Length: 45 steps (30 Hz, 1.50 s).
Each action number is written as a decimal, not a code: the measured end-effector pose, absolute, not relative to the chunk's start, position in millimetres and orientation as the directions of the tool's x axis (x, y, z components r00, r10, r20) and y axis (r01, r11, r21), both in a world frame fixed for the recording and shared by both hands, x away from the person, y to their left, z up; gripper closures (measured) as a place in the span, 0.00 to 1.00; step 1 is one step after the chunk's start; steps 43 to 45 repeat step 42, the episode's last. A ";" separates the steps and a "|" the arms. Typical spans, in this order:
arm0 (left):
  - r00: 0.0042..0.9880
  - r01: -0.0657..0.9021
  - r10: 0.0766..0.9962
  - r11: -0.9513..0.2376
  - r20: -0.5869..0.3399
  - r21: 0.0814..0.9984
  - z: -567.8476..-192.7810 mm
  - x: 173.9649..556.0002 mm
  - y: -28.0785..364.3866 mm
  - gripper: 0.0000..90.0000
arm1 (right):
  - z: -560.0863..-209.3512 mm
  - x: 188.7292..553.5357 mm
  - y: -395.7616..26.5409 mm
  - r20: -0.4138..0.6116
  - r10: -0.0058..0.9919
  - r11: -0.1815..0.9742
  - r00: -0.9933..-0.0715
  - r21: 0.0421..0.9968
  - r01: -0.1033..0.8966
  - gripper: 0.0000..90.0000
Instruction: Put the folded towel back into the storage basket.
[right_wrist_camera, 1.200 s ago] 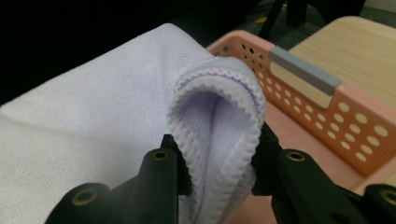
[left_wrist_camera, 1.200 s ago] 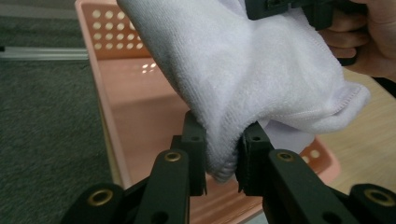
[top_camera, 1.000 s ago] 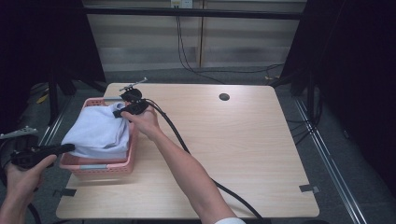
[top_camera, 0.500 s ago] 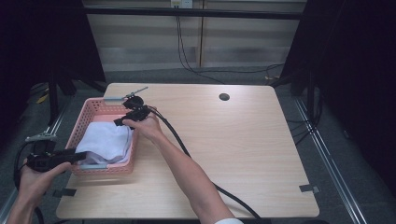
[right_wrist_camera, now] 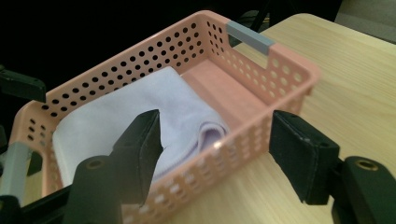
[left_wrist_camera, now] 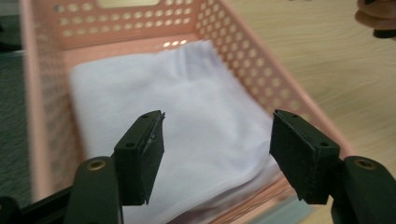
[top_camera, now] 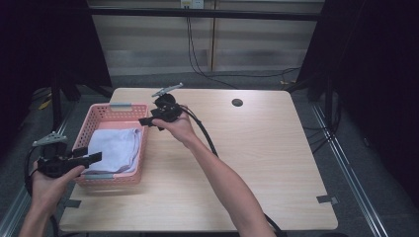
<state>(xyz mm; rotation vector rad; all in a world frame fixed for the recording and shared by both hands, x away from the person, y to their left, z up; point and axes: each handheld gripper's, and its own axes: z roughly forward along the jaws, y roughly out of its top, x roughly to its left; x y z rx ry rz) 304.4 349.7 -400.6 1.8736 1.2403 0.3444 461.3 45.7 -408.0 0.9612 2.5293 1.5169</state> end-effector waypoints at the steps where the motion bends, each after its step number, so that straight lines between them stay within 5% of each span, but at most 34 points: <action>1: 0.478 0.619 0.857 -0.172 -0.194 0.766 -399.8 304.0 344.0 0.39 | -406.8 459.0 38.2 0.269 0.524 0.331 -0.808 0.810 0.484 0.38; 22: 0.644 0.554 0.748 -0.310 -0.161 0.773 -405.7 289.6 205.4 0.35 | -405.2 379.7 -131.2 0.207 0.604 0.286 -0.770 0.845 0.452 0.38; 38: 0.699 0.555 0.697 -0.387 -0.160 0.737 -446.5 276.1 142.8 0.30 | -441.9 274.2 -260.9 0.231 0.738 0.198 -0.635 0.825 0.530 0.37; 45: 0.709 0.572 0.686 -0.422 -0.165 0.703 -463.5 274.6 131.9 0.29 | -451.0 262.4 -278.7 0.226 0.769 0.187 -0.598 0.815 0.548 0.36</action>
